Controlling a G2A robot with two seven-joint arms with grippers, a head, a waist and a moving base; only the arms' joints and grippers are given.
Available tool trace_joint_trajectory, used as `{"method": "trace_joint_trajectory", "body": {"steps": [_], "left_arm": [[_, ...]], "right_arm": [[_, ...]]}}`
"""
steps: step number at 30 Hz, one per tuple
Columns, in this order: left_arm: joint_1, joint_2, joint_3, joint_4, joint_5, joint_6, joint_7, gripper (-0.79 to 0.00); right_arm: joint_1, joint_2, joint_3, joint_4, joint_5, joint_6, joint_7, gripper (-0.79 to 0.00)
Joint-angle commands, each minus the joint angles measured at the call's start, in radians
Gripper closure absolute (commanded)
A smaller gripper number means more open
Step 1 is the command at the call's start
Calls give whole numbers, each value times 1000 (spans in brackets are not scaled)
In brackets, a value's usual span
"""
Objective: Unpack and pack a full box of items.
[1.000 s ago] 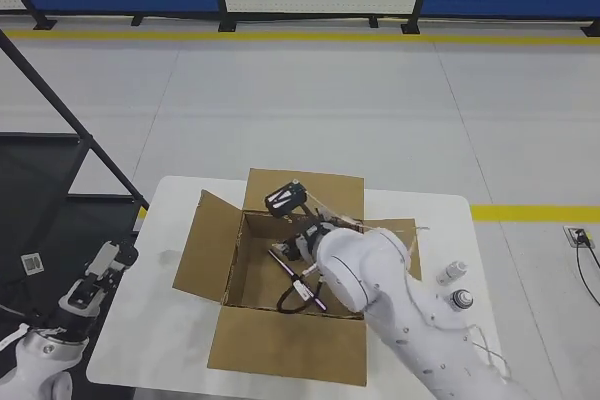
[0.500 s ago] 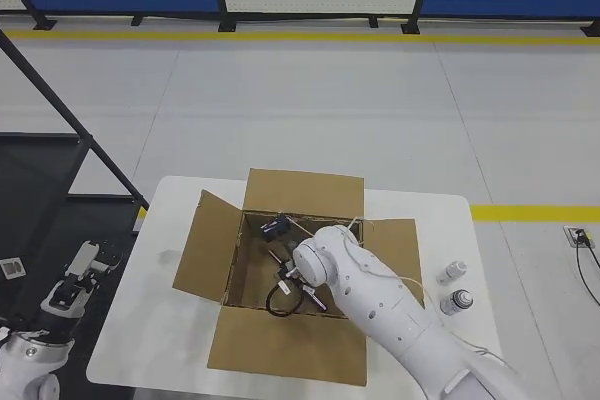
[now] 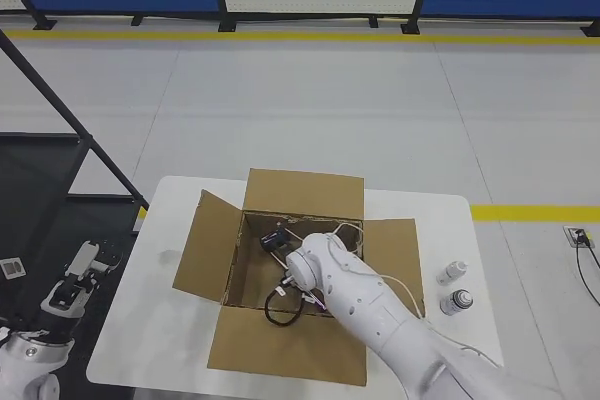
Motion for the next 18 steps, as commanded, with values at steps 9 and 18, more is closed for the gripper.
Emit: {"method": "trace_joint_trajectory", "body": {"steps": [9, 18], "left_arm": [[0, 0, 0, 0, 0, 0, 0, -785], [0, 0, 0, 0, 0, 0, 0, -785]], "right_arm": [[20, -54, -24, 117, -11, 5, -31, -366], [36, -88, -20, 205, 4, -17, -56, -111]]}}
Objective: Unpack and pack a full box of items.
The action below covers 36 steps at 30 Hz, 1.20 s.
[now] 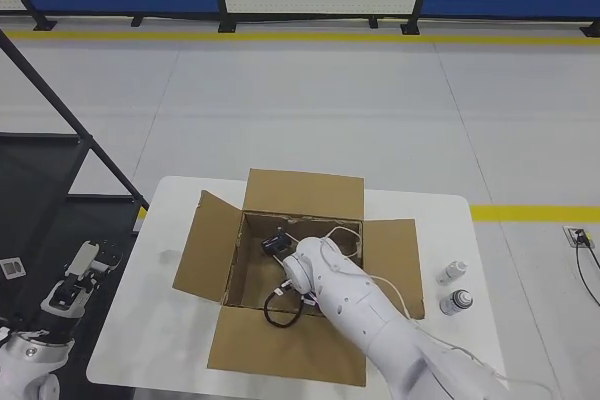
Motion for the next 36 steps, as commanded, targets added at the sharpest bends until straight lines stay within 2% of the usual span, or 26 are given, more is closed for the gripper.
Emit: {"method": "trace_joint_trajectory", "body": {"steps": [1, 11, 14, 22, 28, 32, 36], "left_arm": [[0, 0, 0, 0, 0, 0, 0, -785], [0, 0, 0, 0, 0, 0, 0, -785], [0, 0, 0, 0, 0, 0, 0, -785], [0, 0, 0, 0, 0, 0, 0, -785], [0, 0, 0, 0, 0, 0, 0, -785], [0, 0, 0, 0, 0, 0, 0, -785], [0, 0, 0, 0, 0, 0, 0, -785]], "right_arm": [[4, -6, 2, 15, 2, -3, -4, 0], [49, -19, 24, 22, 8, -14, -11, 0], [59, -15, 32, 2, 7, -36, 21, 0], [42, 30, 79, -154, -7, -74, 77, 0], [-56, 112, 155, -442, -105, -29, 166, 0], [-204, 191, 260, -786, -238, 13, 279, 0], [-389, 255, 378, -1165, -390, 10, 384, 0]]}}
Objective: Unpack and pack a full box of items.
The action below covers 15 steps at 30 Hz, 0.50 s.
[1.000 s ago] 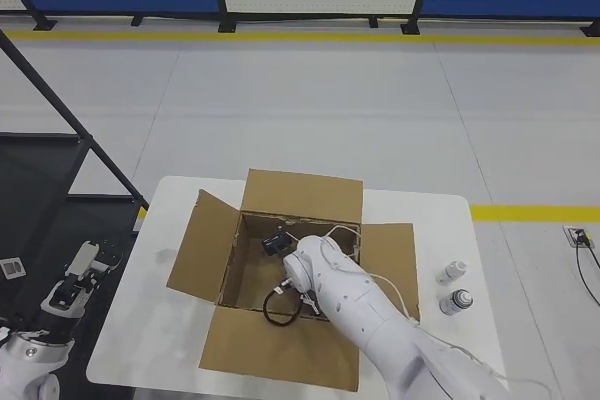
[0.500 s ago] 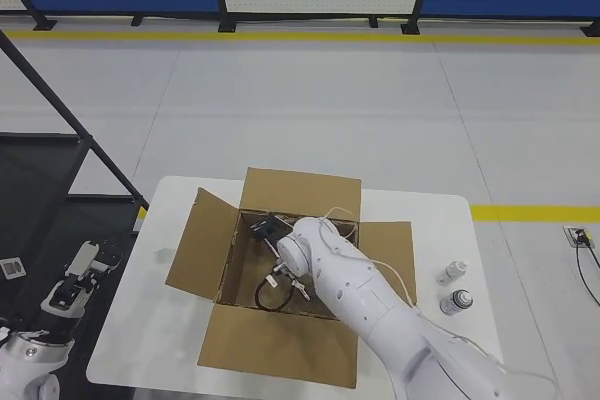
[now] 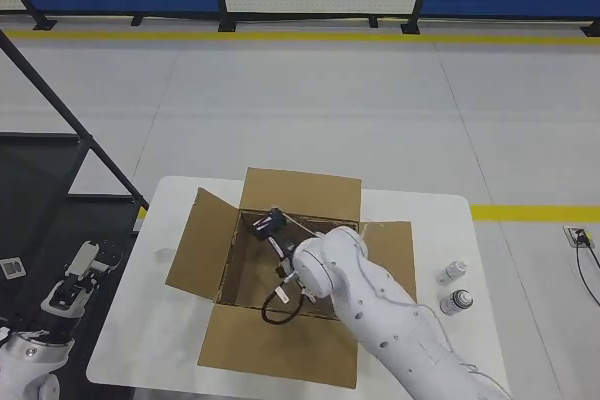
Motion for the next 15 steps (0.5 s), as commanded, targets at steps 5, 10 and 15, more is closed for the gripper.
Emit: {"method": "trace_joint_trajectory", "body": {"steps": [5, 10, 15], "left_arm": [[0, 0, 0, 0, 0, 0, 0, -785], [0, 0, 0, 0, 0, 0, 0, -785], [0, 0, 0, 0, 0, 0, 0, -785]], "right_arm": [[-223, 51, 142, -478, -210, 46, 50, 0], [-392, 73, 261, -766, -350, 107, 78, 0], [-581, 89, 393, -954, -398, 130, 93, 0]]}}
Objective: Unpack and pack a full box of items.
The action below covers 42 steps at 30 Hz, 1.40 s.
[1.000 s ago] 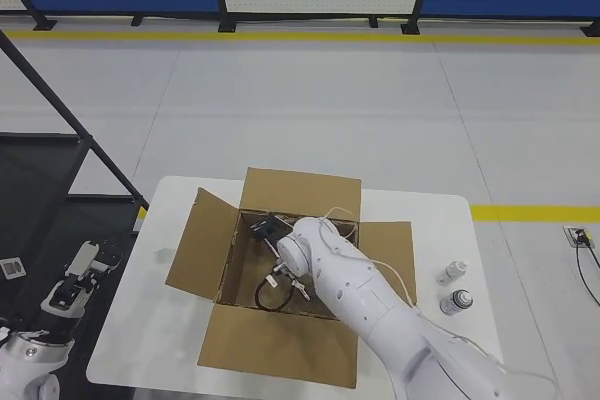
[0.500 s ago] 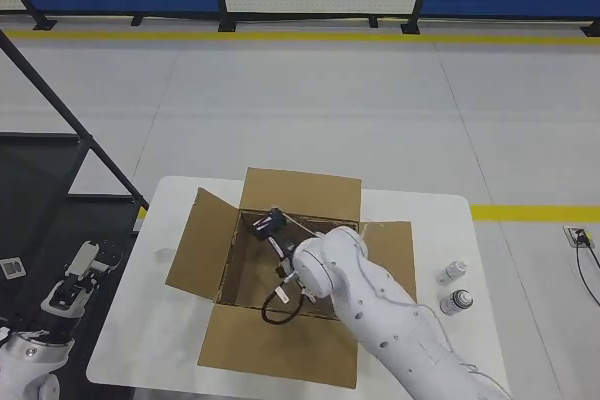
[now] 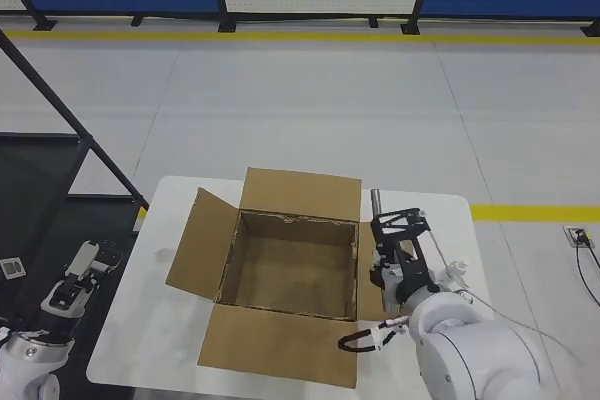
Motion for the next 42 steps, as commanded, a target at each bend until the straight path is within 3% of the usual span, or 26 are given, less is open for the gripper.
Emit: {"method": "trace_joint_trajectory", "body": {"steps": [1, 9, 16, 23, 42], "left_arm": [[0, 0, 0, 0, 0, 0, 0, -785], [0, 0, 0, 0, 0, 0, 0, -785], [0, 0, 0, 0, 0, 0, 0, -785], [0, 0, 0, 0, 0, 0, 0, -785], [0, 0, 0, 0, 0, 0, 0, -785]], "right_arm": [[-66, 4, 55, -26, 8, 10, -20, 0], [-252, 17, 265, -26, 163, -33, -48, 0], [-341, 26, 386, 33, 314, -86, -72, 0], [-317, 39, 409, 217, 398, -172, -76, 0], [-141, 71, 390, 535, 361, -136, 4, 0]]}}
